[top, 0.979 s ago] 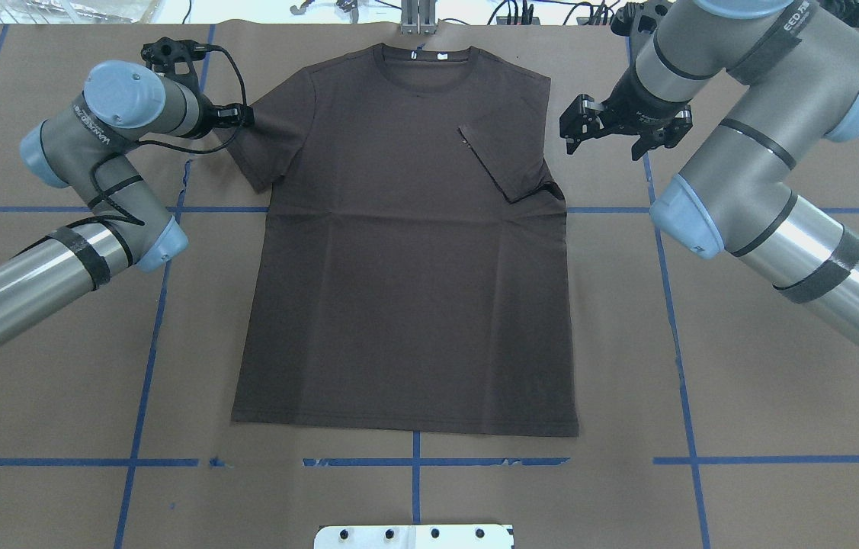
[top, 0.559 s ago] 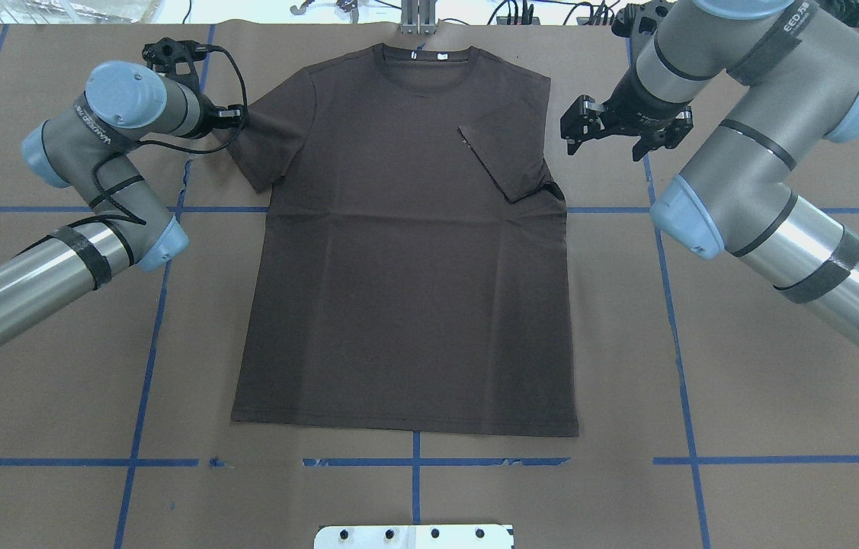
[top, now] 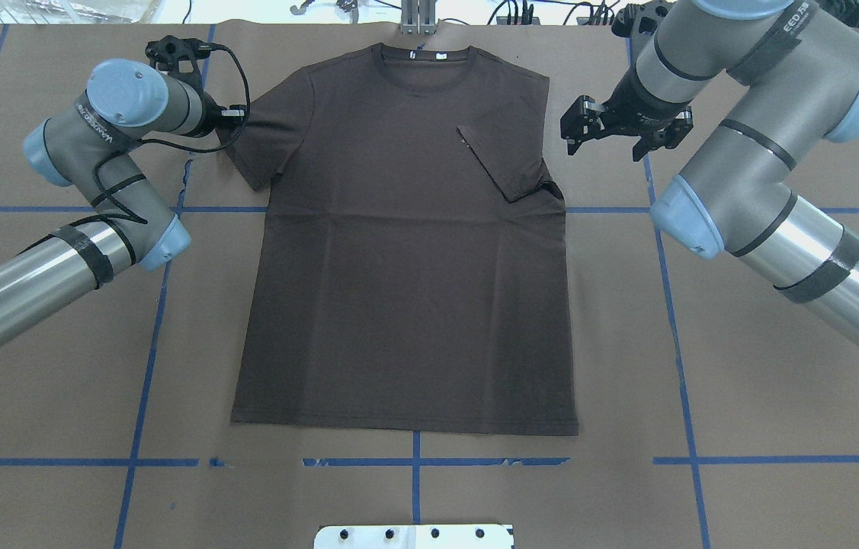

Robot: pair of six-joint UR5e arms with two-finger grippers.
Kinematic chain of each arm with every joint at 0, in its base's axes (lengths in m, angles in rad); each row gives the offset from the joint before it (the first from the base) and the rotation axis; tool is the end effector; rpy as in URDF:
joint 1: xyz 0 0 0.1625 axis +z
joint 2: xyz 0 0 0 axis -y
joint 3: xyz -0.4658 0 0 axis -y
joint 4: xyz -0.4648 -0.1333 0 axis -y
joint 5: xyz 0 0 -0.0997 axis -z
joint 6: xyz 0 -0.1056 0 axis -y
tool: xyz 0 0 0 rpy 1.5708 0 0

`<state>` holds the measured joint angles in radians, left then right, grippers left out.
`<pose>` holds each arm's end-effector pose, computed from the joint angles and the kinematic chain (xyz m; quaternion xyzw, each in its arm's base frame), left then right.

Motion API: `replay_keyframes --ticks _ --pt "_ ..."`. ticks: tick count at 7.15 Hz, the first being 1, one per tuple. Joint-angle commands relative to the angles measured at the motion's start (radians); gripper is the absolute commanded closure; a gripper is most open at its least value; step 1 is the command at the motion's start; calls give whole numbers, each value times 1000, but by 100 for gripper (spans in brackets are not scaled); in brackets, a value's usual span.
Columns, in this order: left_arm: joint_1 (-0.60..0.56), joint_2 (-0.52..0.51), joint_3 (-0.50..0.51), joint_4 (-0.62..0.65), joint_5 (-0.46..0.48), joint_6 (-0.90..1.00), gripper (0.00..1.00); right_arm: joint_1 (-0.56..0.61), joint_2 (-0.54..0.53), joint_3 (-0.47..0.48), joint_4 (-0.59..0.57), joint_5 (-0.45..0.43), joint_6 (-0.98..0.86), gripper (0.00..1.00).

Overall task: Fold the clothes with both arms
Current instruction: 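Fold the sleeve nearest the left gripper inward onto the shirt body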

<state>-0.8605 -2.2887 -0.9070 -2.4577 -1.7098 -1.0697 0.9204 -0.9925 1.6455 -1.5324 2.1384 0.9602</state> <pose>0.5059 -0.7702 0.4692 0.2365 0.3904 -0.1280 0.8805 -0.3977 -0.6491 0.2752 0.0354 -0.4171 0.0456 0.9070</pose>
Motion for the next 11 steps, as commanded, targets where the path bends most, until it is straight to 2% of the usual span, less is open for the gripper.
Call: replay_keyframes --ticks 1,3,4,6,8,11 --pt "0 0 -32 3 -1 11 98 0 -2 -1 2 0 0 0" --pt "-2 -9 -73 32 -8 10 100 0 -3 -1 2 0 0 0" --pt "-2 -52 -108 137 -8 5 100 0 -3 -1 2 -2 0 0" --pt "1 -164 -113 283 -7 -50 100 -2 -2 -1 3 -2 2 0" --pt "69 -231 -81 309 -1 -145 100 0 -2 2 2 -2 2 0" --pt "127 -247 -64 307 1 -219 100 0 -3 -1 2 -3 2 0"
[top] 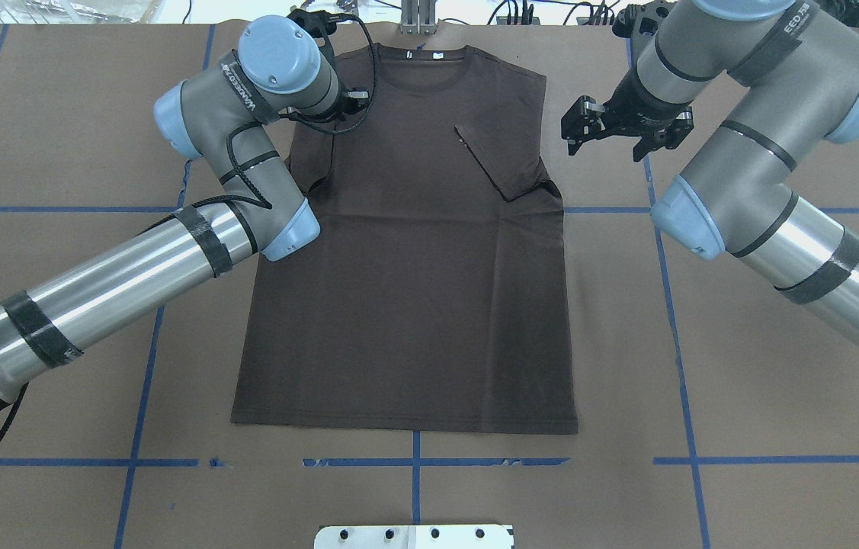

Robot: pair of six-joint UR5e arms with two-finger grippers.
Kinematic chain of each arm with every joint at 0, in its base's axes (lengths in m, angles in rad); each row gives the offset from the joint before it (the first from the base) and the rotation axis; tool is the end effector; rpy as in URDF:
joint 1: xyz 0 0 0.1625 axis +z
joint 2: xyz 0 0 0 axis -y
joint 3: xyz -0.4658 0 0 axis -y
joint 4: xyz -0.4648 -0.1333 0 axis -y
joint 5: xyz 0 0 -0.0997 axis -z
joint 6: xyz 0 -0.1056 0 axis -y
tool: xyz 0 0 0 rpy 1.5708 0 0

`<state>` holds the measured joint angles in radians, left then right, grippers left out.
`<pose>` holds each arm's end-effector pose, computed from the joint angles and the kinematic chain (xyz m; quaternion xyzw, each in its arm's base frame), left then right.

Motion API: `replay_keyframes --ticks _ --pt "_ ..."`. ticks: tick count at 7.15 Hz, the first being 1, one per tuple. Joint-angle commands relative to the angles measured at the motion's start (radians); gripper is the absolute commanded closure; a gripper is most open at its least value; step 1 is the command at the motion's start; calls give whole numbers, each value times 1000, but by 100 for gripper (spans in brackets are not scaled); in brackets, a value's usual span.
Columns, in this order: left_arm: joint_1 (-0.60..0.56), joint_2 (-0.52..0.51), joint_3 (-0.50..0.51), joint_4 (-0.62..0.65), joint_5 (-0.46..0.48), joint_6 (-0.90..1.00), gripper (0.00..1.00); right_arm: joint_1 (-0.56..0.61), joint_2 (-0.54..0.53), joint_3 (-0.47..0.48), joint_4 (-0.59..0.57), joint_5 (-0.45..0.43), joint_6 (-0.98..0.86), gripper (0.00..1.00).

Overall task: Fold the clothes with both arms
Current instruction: 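Fold the sleeve nearest the left gripper inward onto the shirt body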

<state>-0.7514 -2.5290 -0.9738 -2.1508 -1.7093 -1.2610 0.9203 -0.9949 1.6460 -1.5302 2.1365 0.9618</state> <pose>0.6198 -0.7415 0.2471 0.1757 0.4214 -0.1641 0.8744 -0.3974 -0.6489 0.2765 0.0359 -0.4167 0.0466 0.9072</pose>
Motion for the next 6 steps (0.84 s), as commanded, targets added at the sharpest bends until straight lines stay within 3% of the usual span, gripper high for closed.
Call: replay_keyframes --ticks 1,2,3,5,6 --pt "21 -7 3 -1 0 -29 100 0 -2 -2 -1 -1 0 0" --pt "20 -4 3 -6 0 -23 37 0 -2 -3 -1 -1 0 0" --pt "18 -7 0 -12 -1 -24 0 0 -2 -3 1 -1 0 0" --pt "17 -1 -102 18 -70 -18 0 -4 -17 21 2 5 6 0" --pt "17 31 -206 105 -126 -15 0 -36 -77 96 2 -3 65 0"
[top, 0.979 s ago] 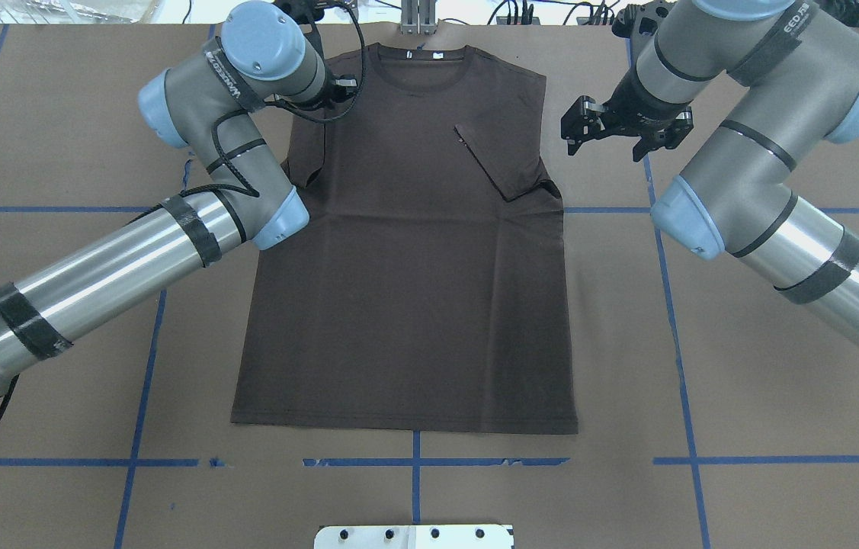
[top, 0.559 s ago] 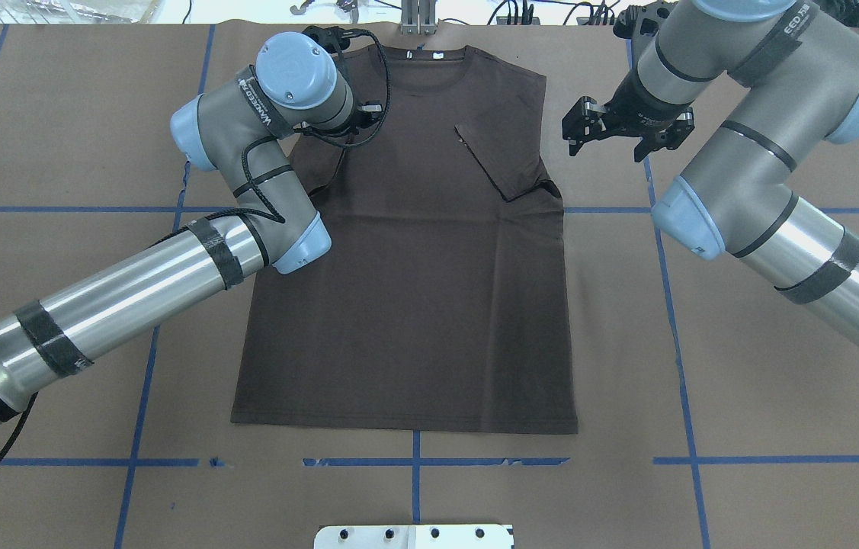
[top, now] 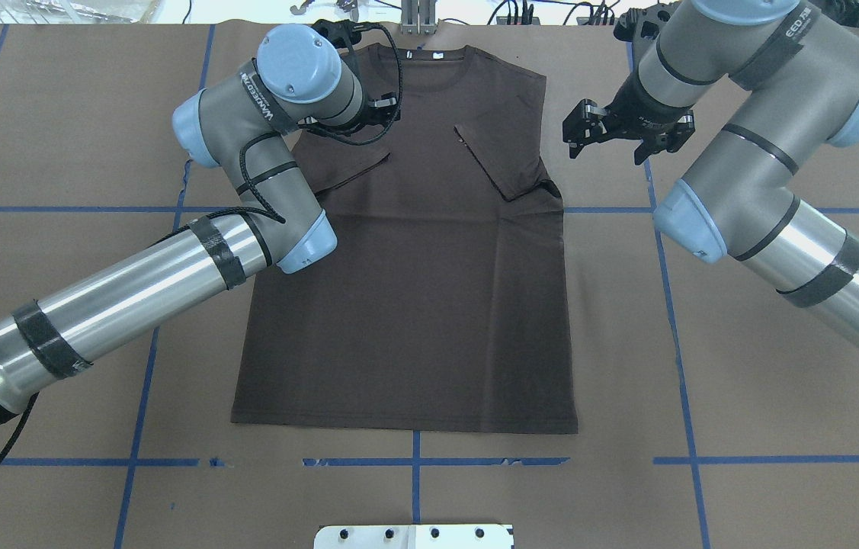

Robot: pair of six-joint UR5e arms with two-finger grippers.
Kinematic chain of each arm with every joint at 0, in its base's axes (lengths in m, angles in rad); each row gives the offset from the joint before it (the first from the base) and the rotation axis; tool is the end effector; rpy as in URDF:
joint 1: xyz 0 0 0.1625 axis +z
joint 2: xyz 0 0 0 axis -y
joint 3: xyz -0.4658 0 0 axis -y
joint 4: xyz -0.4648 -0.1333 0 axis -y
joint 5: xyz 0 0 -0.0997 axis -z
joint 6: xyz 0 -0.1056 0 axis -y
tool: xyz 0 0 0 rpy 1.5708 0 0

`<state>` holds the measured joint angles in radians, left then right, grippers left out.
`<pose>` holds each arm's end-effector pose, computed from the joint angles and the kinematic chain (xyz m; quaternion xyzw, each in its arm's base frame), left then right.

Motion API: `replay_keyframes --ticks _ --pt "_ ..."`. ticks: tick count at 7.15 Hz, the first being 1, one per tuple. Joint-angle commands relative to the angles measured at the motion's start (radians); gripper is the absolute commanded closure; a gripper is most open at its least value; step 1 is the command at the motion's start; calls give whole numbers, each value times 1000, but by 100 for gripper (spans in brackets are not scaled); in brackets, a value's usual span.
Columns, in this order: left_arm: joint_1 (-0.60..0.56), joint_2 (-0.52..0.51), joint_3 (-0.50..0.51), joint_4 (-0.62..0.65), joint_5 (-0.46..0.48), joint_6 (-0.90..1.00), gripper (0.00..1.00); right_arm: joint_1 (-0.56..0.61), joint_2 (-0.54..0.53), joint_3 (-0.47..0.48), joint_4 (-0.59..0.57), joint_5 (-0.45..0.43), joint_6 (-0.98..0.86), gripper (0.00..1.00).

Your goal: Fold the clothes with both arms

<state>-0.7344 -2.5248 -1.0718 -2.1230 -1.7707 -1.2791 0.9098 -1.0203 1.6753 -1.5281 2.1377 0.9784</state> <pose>0.6211 -0.7121 0.1987 0.1595 0.4613 -0.1444 0.8608 -0.3975 -0.6358 0.2806 0.0319 -0.4192 0.0482 0.9060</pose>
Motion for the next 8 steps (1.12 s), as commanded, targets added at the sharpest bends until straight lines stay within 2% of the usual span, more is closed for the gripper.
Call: replay_keyframes --ticks 1,2,3,4,5,6,8 --pt "0 106 -272 166 -78 10 0 -51 -129 161 2 -10 90 0" --pt "-2 232 -457 240 -128 68 0 -98 -211 258 0 -39 144 0" --pt "-2 352 -622 280 -139 178 0 -179 -286 326 2 -88 214 0" --pt "-2 439 -728 281 -138 208 0 -300 -329 340 81 -196 296 0" --pt "-3 466 -773 281 -138 210 0 -403 -413 340 258 -259 447 0" --pt "-10 475 -813 281 -138 213 0 -498 -488 339 351 -325 503 0" --pt "-13 477 -844 281 -136 211 0 -593 -495 321 352 -395 580 0"
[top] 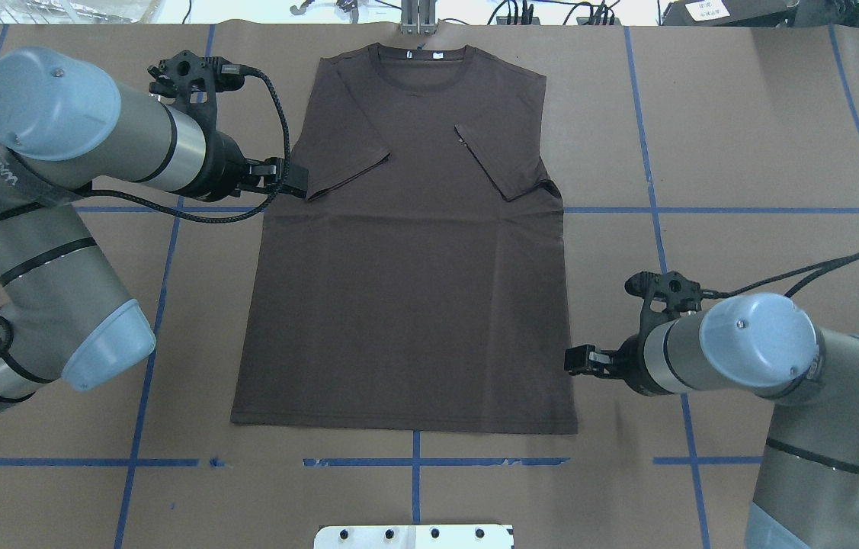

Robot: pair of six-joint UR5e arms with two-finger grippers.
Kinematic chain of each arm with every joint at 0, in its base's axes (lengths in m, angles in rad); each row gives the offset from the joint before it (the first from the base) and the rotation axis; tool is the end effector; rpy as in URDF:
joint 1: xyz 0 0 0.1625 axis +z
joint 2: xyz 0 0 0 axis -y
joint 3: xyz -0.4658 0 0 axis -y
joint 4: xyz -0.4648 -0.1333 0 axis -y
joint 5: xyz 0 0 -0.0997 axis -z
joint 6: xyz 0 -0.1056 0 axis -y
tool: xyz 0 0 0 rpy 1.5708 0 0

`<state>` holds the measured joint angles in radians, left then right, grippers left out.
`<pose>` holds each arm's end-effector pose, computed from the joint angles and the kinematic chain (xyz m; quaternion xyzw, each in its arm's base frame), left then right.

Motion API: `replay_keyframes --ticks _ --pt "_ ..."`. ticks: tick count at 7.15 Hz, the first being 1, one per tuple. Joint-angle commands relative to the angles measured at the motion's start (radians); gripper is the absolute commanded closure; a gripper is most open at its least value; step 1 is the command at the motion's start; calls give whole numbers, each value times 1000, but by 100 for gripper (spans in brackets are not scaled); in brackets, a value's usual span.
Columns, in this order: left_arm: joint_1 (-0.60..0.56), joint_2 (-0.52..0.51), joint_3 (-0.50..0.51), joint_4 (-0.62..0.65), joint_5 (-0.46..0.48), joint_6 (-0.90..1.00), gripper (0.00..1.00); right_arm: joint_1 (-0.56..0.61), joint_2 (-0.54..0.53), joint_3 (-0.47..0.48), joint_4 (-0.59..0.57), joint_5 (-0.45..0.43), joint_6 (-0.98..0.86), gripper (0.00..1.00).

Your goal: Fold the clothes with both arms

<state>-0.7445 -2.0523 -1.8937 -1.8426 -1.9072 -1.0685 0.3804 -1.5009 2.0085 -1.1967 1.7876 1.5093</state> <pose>0.4283 -0.5285 0.2000 0.1783 0.4942 -0.0171 0.8507 -0.4991 -0.3187 0.3899 -0.0025 -0.4353 0.0972 0.8950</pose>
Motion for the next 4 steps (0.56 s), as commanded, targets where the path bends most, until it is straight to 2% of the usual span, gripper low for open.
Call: replay_keyframes --ticks 1,2,4 --pt "-3 4 -22 -1 2 2 0 -86 -6 -16 13 -54 57 0" --pt "-9 3 -22 -1 2 2 0 -106 1 -17 9 -71 84 0" --pt "-18 4 -21 -1 2 9 0 -124 85 -20 -122 -73 86 0"
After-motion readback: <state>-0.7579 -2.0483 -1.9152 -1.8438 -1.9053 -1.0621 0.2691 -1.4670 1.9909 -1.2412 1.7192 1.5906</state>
